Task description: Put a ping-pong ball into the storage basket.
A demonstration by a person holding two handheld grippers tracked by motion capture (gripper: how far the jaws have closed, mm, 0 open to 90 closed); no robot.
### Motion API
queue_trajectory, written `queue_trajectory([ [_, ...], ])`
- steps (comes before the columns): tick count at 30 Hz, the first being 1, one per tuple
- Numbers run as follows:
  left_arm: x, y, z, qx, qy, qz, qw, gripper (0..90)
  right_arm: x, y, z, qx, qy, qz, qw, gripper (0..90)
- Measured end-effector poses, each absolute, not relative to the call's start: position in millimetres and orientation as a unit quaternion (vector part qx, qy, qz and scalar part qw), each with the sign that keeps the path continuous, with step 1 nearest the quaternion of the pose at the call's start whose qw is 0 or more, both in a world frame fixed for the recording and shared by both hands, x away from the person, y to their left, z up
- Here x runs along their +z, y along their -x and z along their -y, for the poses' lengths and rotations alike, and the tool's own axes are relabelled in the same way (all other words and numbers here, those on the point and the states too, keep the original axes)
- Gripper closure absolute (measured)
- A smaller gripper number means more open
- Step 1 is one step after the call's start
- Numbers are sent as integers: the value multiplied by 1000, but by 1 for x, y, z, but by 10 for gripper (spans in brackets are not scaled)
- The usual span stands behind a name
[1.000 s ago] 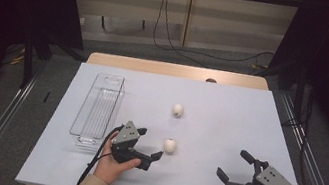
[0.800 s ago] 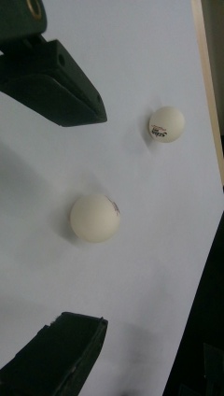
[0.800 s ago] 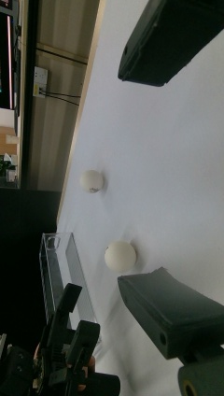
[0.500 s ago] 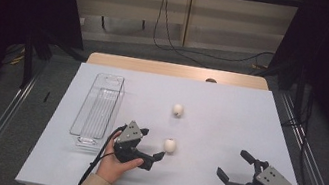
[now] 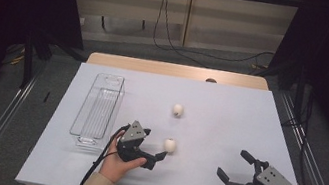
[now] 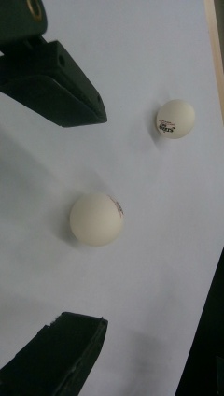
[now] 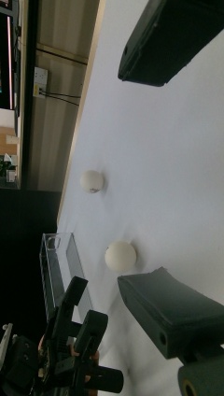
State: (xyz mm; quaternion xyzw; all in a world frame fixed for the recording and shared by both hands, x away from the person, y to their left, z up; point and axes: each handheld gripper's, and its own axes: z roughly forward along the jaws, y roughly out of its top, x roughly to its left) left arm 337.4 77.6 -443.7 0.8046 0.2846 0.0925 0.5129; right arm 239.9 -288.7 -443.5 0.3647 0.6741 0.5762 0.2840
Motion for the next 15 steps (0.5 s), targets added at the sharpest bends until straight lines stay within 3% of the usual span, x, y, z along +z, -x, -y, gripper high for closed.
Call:
queue_trajectory([
  [15,-444,-340,-71,83,-809,-287,507,33,-444,-240,289,576,-364,-674,284,24],
])
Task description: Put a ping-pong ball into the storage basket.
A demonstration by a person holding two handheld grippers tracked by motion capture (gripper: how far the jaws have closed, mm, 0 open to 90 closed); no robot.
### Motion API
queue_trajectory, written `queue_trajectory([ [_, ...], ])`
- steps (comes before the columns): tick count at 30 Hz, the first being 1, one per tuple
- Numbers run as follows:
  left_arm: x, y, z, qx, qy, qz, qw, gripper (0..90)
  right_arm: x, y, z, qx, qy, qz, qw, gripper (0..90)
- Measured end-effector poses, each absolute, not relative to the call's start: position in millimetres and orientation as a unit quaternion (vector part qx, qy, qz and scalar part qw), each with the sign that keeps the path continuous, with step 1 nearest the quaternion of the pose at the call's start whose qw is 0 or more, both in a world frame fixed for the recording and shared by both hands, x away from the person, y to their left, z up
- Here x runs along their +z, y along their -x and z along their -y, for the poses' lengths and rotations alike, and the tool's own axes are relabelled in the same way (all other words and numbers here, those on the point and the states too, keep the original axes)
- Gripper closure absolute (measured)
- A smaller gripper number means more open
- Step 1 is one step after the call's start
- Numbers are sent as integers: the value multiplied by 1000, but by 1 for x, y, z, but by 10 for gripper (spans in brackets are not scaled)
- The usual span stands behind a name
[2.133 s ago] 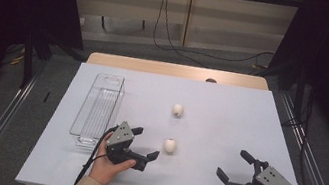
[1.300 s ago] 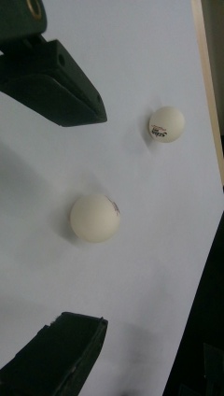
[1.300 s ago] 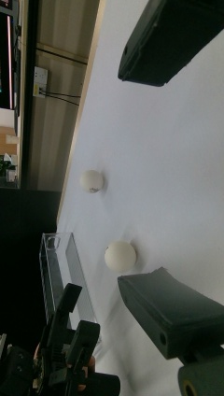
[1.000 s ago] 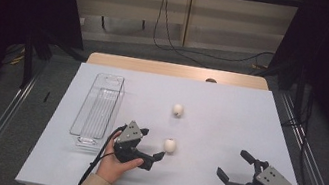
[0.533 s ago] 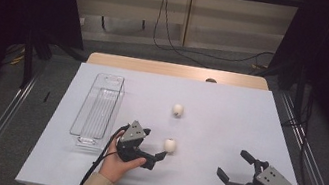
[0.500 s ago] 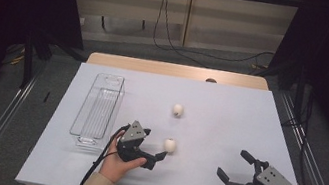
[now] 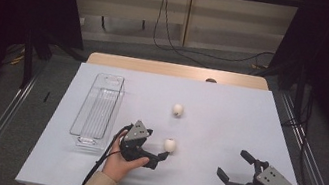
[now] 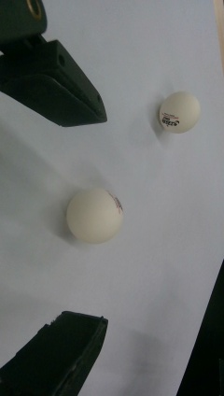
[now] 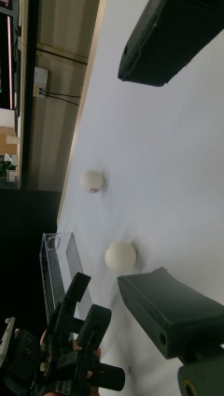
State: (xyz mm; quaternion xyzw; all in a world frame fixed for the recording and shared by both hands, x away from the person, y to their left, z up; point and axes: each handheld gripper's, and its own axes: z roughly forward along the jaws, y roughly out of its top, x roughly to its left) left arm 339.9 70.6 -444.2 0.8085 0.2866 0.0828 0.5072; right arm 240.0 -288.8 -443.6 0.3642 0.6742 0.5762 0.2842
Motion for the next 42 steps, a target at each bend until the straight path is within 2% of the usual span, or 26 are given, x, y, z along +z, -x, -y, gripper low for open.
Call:
queue_trajectory([
  [42,-446,-348,-53,64,-826,-287,482,40,-444,-240,290,577,-366,-673,284,24],
])
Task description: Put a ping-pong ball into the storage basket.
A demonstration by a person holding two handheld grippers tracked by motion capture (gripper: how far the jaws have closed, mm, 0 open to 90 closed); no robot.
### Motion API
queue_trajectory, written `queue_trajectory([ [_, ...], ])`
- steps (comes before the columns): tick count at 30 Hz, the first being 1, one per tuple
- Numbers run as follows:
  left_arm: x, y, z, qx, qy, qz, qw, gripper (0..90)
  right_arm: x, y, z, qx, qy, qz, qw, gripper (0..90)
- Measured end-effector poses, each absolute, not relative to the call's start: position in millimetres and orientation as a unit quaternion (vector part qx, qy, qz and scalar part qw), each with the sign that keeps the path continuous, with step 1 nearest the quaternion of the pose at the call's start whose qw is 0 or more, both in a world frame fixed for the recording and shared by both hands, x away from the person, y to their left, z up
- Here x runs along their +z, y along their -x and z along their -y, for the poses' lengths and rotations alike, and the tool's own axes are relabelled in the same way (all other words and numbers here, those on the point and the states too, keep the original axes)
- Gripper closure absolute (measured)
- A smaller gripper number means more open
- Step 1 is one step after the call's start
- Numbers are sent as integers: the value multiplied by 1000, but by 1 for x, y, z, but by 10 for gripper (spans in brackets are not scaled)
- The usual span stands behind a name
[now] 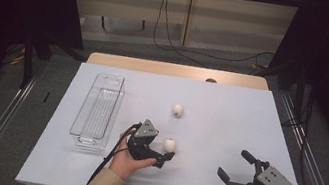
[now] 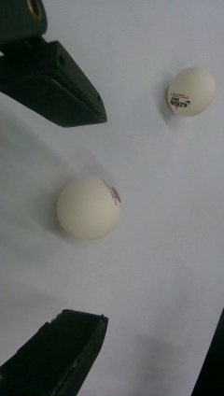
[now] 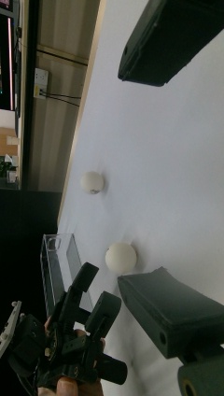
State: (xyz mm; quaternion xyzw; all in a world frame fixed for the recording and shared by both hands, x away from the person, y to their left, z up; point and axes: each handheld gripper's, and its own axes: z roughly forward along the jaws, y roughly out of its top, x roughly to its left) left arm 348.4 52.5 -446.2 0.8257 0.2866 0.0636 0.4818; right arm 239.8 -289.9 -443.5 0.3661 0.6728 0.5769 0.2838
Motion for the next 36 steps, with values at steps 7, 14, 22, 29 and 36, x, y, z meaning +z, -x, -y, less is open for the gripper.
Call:
queue_trajectory([
  [7,-447,-350,-51,65,-828,-286,479,45,-444,-240,290,576,-367,-673,283,25],
  [14,-448,-350,-50,66,-828,-289,475,72,-444,-240,290,576,-366,-673,284,25],
  [22,-449,-351,-48,67,-833,-287,468,97,-444,-240,290,576,-367,-673,284,25],
  [29,-449,-352,-45,68,-837,-288,461,141,-444,-240,290,576,-367,-673,284,25],
  [36,-451,-354,-43,70,-841,-289,452,171,-444,-240,290,576,-366,-673,284,25],
])
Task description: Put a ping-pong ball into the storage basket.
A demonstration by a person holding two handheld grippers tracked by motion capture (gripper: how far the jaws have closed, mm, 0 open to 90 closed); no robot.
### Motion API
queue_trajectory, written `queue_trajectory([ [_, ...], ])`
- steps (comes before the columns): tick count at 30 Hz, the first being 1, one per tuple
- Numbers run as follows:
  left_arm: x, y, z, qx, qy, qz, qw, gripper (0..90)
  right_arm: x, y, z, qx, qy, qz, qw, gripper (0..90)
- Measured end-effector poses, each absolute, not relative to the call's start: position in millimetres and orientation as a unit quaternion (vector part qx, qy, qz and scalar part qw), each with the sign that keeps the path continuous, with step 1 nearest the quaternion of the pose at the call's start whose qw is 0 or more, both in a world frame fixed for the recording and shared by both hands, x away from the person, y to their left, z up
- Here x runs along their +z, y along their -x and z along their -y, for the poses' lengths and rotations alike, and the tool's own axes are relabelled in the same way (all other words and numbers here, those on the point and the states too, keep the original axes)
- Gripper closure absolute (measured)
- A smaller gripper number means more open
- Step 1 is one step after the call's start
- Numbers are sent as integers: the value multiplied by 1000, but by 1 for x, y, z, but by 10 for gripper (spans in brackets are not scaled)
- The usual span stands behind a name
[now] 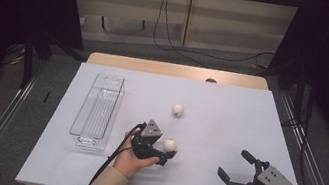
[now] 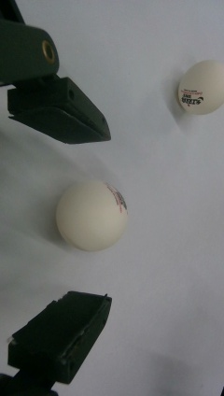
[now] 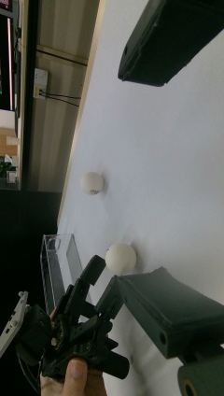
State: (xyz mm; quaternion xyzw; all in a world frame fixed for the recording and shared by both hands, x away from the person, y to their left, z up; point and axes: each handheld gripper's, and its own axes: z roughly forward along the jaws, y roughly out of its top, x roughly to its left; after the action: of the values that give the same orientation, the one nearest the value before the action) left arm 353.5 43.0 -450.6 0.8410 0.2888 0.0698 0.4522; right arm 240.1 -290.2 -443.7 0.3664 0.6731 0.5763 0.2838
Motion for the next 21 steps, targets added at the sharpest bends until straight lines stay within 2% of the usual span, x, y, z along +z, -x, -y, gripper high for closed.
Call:
queue_trajectory([
  [21,-453,-360,-37,61,-848,-293,438,275,-444,-240,291,578,-368,-671,283,25],
])
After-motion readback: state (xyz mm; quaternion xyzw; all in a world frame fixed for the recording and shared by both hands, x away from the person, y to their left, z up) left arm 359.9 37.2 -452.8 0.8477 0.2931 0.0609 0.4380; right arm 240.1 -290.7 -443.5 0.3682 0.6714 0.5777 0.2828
